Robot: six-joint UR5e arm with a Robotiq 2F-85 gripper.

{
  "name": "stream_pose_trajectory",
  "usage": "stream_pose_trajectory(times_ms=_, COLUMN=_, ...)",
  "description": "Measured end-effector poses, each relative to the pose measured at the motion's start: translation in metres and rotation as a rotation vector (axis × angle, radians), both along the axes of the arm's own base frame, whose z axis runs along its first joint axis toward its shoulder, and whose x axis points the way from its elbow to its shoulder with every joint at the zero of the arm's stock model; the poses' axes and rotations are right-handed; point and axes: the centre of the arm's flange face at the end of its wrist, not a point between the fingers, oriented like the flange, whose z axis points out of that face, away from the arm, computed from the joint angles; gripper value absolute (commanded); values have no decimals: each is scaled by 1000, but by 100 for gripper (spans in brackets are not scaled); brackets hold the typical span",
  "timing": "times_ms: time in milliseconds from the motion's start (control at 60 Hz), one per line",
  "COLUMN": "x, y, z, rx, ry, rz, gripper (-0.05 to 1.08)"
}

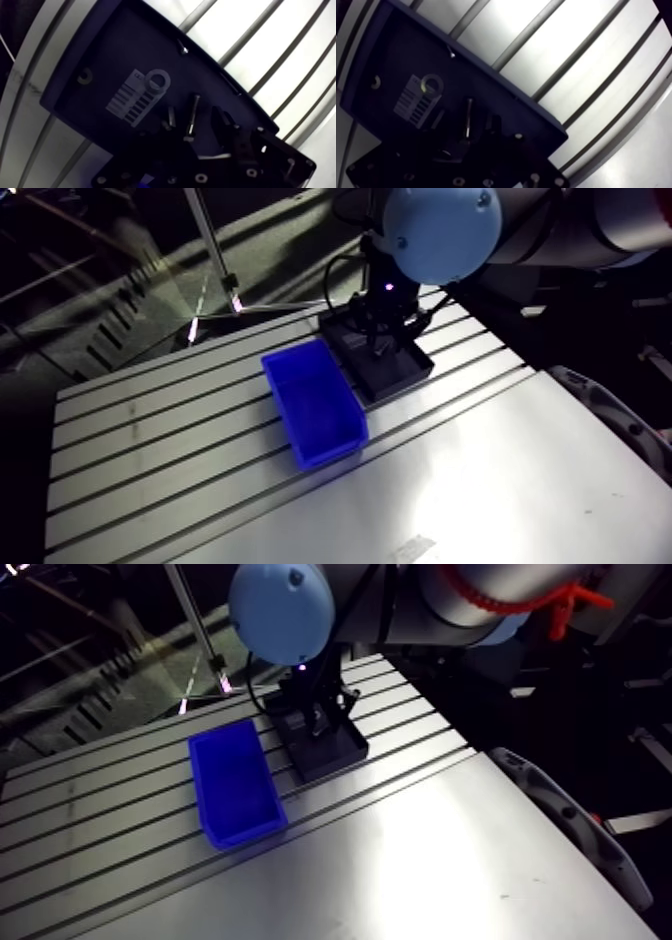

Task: Pick up the M10 bolt from the tray and put it into the blue bin.

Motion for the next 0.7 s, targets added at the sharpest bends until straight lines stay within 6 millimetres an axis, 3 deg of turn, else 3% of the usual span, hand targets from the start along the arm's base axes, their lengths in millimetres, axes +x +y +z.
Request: stream_pose_trajectory(times_ms=700, x=0, y=0, z=-3, rx=-4, ry=-5, rz=-3, gripper=65)
